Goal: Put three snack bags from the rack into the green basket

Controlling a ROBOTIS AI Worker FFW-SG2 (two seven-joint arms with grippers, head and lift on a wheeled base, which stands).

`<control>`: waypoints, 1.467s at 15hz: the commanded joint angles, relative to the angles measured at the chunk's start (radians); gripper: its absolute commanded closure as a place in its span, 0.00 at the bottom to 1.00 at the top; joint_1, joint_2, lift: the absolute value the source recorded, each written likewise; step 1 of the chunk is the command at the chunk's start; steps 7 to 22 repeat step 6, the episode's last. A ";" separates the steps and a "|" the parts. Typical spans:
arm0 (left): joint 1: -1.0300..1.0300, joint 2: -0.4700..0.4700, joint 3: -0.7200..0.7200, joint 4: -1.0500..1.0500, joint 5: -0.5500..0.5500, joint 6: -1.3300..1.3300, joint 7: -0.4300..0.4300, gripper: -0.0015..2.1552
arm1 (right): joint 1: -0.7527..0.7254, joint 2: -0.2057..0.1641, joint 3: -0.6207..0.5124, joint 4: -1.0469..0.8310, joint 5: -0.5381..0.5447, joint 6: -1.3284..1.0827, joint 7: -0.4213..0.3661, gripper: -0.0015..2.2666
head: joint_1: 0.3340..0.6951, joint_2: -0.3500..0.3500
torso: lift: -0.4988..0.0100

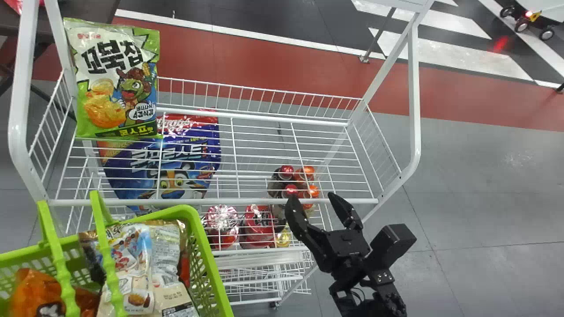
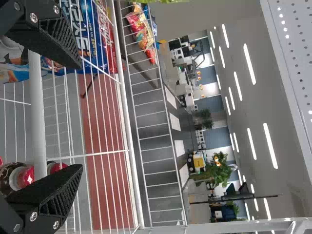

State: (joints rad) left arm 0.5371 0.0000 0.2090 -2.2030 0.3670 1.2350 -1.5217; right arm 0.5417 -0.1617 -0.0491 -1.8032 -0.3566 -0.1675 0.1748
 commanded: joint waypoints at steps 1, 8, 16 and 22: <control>0.004 -0.003 0.000 0.000 0.000 0.001 0.000 1.00 | 0.001 -0.007 0.006 -0.005 -0.005 0.001 0.000 0.04 | 1.00 0.00 | 0.98; 0.003 -0.003 -0.011 -0.003 -0.005 0.007 0.008 1.00 | 0.007 -0.022 0.012 -0.010 -0.019 0.004 0.000 0.04 | 1.00 0.00 | 0.98; 0.003 -0.003 -0.011 -0.003 -0.005 0.007 0.008 1.00 | 0.007 -0.022 0.012 -0.010 -0.019 0.004 0.000 0.04 | 1.00 0.00 | 0.98; 0.003 -0.003 -0.011 -0.003 -0.005 0.007 0.008 1.00 | 0.007 -0.022 0.012 -0.010 -0.019 0.004 0.000 0.04 | 1.00 0.00 | 0.98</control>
